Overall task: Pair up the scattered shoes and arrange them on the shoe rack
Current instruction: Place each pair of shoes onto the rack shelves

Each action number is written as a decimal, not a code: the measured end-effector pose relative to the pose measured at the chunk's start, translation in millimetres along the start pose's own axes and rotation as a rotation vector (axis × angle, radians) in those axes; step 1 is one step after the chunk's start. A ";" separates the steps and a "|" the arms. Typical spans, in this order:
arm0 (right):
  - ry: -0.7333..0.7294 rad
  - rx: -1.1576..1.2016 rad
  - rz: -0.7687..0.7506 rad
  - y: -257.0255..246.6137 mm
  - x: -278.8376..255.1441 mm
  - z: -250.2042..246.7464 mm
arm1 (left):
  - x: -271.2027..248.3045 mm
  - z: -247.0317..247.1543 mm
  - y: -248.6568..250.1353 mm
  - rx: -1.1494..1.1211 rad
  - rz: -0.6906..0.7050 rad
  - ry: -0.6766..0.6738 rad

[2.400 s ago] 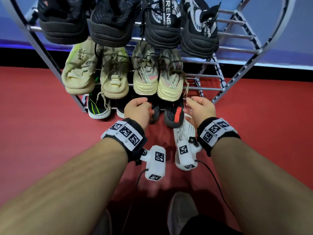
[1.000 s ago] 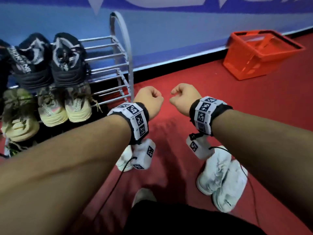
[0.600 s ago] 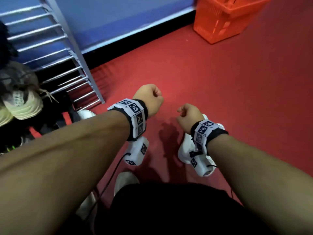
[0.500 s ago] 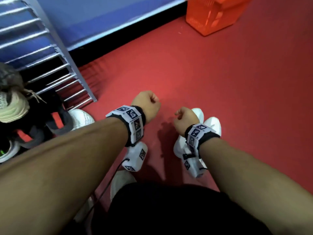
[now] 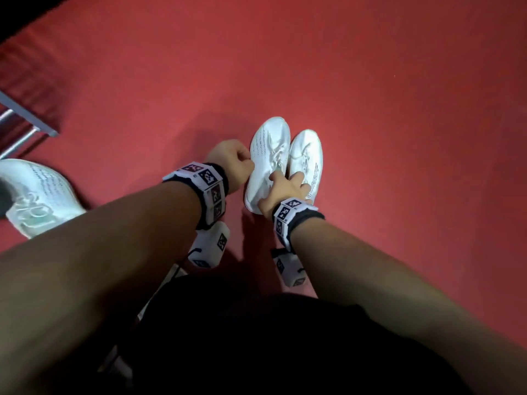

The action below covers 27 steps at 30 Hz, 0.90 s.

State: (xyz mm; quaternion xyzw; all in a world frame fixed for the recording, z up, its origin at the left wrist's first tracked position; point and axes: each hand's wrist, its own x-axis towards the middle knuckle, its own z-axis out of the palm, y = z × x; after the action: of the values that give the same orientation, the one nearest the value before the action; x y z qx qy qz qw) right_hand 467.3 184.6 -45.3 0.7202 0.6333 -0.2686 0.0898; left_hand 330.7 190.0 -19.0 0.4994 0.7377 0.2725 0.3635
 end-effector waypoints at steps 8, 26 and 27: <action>-0.097 0.019 0.108 1.5 10.3 10.6 | -7.1 11.2 -25.0 0.003 -0.034 -0.040; -0.074 0.147 -0.185 -29.8 1.7 16.2 | -16.0 4.5 -61.7 0.026 -0.189 -0.099; -0.087 0.142 -0.207 -37.0 -1.1 18.3 | -17.4 0.7 -63.5 0.022 -0.211 -0.093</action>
State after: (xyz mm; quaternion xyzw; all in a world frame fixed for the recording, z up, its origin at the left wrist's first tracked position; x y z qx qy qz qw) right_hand 426.7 181.8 -52.3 0.6432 0.6792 -0.3516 0.0375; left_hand 301.2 151.3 -63.4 0.4353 0.7714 0.2011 0.4184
